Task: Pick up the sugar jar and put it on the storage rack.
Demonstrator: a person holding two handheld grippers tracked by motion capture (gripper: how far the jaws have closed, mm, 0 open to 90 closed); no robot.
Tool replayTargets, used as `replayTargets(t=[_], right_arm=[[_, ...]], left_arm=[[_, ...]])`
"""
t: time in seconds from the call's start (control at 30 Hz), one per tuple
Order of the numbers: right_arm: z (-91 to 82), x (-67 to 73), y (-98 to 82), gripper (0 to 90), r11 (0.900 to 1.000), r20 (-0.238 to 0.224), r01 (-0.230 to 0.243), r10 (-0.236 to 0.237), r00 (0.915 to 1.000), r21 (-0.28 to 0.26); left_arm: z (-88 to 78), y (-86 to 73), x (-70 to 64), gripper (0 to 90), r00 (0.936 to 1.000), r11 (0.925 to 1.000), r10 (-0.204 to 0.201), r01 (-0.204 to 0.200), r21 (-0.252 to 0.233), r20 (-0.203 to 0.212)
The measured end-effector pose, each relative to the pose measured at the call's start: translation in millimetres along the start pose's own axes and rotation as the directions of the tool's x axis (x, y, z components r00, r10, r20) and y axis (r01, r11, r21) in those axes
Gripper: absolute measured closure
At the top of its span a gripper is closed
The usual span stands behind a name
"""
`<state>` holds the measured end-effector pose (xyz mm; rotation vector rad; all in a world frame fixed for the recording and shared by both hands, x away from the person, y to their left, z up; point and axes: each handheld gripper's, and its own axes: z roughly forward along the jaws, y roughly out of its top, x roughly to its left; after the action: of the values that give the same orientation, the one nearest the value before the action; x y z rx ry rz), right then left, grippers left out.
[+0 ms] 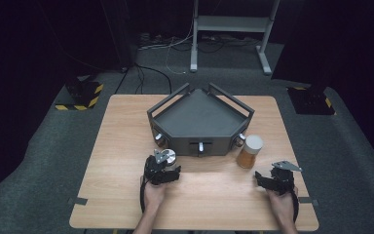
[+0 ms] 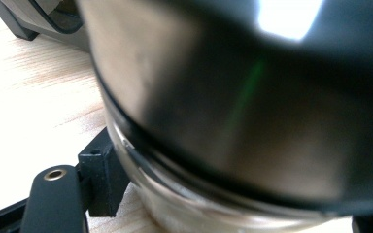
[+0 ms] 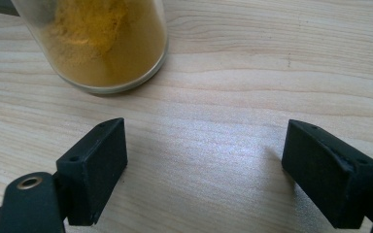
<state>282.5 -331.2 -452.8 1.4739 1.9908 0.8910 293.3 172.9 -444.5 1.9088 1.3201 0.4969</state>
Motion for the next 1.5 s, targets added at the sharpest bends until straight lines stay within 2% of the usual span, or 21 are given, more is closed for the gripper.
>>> replayTargets(t=[0.37, 0.7, 1.07, 1.5], right_arm=[[0.0, 0.0, 0.0, 16.5, 1.0, 0.0, 0.0, 0.0, 1.0, 0.0], [0.0, 0.0, 0.0, 16.5, 1.0, 0.0, 0.0, 0.0, 1.0, 0.0], [0.0, 0.0, 0.0, 16.5, 1.0, 0.0, 0.0, 0.0, 1.0, 0.0], [0.0, 0.1, 0.0, 16.5, 1.0, 0.0, 0.0, 0.0, 1.0, 0.0]], left_arm=[[-0.5, -0.8, -0.1, 28.5, 1.0, 1.0, 0.001, -0.001, -0.006, -0.006], [-1.5, -0.4, -3.1, 30.2, 0.9995, 0.9997, 0.024, -0.024, -0.008, -0.019], [-5.5, 4.2, 0.2, 31.7, 0.9986, 0.9987, 0.051, -0.05, 0.007, -0.012], [-25.1, 19.3, -0.1, 31.7, 0.9947, 0.9947, 0.103, -0.103, -0.005, 0.005]])
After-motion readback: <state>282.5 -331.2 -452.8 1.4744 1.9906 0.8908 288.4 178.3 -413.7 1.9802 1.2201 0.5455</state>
